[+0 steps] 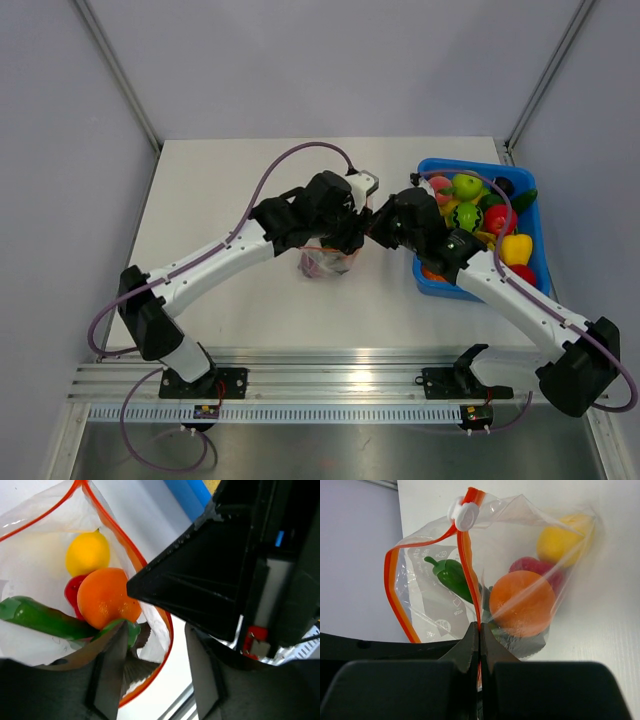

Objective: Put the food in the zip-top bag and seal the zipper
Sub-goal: Zip the zipper food storage bag at the center of the board.

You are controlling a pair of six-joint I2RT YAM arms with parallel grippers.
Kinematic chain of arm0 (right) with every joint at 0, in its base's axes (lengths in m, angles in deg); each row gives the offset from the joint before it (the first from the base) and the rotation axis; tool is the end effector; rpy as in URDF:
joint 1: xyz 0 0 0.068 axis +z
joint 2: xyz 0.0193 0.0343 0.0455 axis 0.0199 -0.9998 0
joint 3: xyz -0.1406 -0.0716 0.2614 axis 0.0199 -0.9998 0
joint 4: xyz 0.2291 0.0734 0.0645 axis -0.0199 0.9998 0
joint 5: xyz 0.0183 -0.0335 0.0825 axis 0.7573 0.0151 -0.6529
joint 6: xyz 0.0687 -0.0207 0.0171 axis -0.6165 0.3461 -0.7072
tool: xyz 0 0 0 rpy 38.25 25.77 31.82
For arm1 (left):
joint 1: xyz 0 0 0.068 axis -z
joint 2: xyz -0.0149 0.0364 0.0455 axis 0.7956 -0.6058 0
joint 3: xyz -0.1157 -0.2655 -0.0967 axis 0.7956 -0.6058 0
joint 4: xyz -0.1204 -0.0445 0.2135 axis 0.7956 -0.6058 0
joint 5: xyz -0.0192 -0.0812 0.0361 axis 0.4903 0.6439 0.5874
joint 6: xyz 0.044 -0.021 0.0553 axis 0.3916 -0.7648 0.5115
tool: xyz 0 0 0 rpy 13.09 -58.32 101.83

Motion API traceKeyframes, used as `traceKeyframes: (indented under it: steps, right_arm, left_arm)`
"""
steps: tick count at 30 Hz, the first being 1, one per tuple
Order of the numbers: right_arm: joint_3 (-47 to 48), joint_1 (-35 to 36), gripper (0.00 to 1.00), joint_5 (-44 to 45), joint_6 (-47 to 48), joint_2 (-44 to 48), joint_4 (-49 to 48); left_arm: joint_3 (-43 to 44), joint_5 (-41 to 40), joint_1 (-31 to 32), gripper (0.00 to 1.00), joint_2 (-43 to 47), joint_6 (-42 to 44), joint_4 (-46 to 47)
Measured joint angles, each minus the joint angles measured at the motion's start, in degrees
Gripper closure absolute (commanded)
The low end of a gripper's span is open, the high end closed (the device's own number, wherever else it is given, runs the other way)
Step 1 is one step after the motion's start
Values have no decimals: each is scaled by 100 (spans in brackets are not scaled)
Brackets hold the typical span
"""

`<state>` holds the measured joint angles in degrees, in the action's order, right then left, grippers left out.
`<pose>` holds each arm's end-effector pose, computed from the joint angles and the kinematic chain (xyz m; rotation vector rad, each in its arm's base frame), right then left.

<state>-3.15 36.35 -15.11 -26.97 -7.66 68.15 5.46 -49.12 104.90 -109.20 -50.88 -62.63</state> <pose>0.2181 0.1595 0.3445 0.4293 2.1699 0.8610 0.2177 -0.2835 0.3776 0.8240 2.2041 -0.6066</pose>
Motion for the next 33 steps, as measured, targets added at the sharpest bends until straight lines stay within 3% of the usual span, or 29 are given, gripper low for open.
traceKeyframes:
  steps: [3, 4, 5, 10, 11, 18, 26, 30, 33]
  right_arm:
    - [0, 0, 100, -7, -22, 37, 22]
    - [0, 0, 99, -26, -28, 48, 28]
    - [0, 0, 96, -48, -22, 66, 39]
    - [20, -4, 33, 11, 243, 308, 221]
    - [46, -2, 29, 48, 402, 426, 291]
    - [358, 0, 13, 39, 2153, 1360, 520]
    - [223, -352, 9, -896, 4496, 1390, 348]
    - [46, -984, 18, -1963, 5189, 1309, 249]
    - [92, -1703, 19, -3180, 5512, 944, 57]
  left_arm:
    - [0, -76, 22, 73, -125, -2, 48]
    - [0, -85, 22, 95, -177, 0, 70]
    - [-2, -76, 24, 100, -203, -42, 92]
    - [-223, 50, -24, 100, -162, 7, 299]
    - [-376, 125, -96, 100, -105, 7, 378]
    - [-946, 857, -608, 100, 474, 46, 588]
    - [-1156, 1331, -695, 100, 1064, 400, 520]
    - [-1294, 1473, -715, 100, 1266, 592, 380]
    - [-1412, 1563, -719, 100, 1397, 691, 295]
